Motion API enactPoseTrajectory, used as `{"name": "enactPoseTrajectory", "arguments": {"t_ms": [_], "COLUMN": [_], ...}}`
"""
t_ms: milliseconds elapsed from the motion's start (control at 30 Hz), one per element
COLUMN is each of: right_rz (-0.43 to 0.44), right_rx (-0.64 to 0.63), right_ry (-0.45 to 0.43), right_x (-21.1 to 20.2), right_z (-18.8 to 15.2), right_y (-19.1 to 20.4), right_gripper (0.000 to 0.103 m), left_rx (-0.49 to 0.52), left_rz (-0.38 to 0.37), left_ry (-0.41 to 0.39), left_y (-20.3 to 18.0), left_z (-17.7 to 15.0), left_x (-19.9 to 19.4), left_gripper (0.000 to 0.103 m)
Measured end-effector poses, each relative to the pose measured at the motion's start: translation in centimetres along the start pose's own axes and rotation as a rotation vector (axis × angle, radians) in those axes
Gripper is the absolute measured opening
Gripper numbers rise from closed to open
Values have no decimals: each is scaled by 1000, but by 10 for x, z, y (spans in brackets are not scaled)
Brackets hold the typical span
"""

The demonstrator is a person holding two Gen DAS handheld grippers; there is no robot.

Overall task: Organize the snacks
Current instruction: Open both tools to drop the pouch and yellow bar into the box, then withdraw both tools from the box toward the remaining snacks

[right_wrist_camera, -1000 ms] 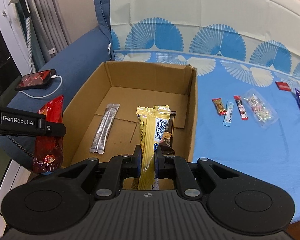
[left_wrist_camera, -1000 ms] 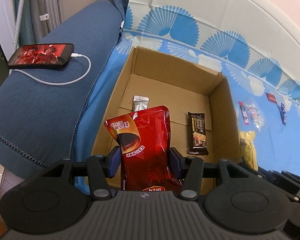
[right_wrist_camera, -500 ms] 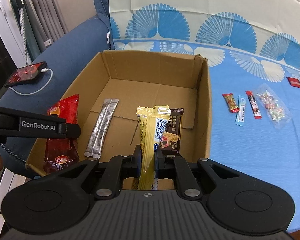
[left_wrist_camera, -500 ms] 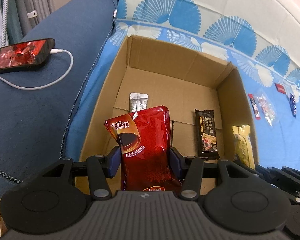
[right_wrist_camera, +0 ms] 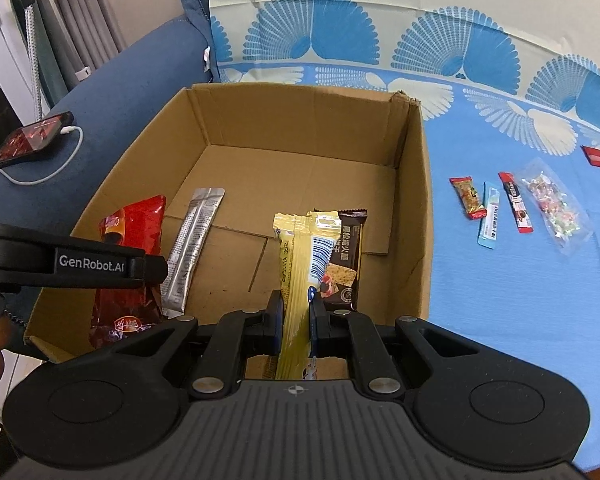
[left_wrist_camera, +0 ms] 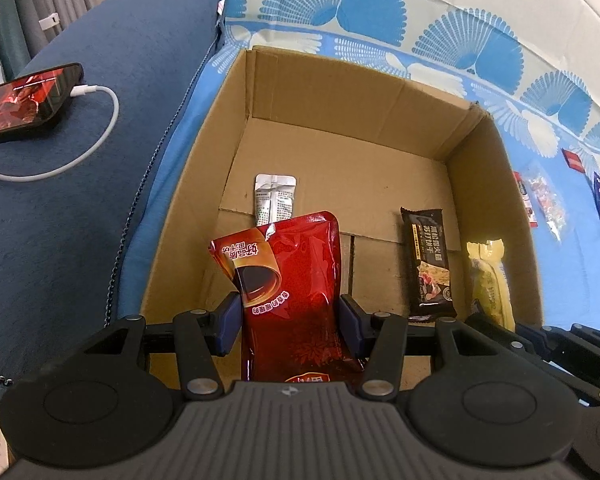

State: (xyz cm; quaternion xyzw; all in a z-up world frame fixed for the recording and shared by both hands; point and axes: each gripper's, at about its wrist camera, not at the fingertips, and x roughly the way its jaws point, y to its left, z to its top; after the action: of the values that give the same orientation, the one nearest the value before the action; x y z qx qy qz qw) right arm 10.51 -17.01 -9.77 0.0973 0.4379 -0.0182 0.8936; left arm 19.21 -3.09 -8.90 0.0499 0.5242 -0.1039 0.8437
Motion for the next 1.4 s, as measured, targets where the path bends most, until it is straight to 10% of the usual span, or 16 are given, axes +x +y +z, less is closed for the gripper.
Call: {"name": "enactPoseTrajectory", "arguments": {"t_ms": [200,333,567,1400], "right_rz": [1,9,-8,-28], "right_rx": [1,27,48,-65], "right_ry": [7,14,-25,-207], "right_x": [7,8,-13,-161], "right_z": [2,8,11,-92], "right_y": [-1,-5,-8,24], "right_gripper": [14,37,75,97], "left_rx": [5,-32,-22,29], "left_rz": [19,67,76,150], "left_ry": [18,-43,-54,-221], "left_y": [-1,5,9,-9], "left_z": [3,7,-6,-131], "left_x": [6,-4,-32,-158], "left_gripper": [66,103,103,103]}}
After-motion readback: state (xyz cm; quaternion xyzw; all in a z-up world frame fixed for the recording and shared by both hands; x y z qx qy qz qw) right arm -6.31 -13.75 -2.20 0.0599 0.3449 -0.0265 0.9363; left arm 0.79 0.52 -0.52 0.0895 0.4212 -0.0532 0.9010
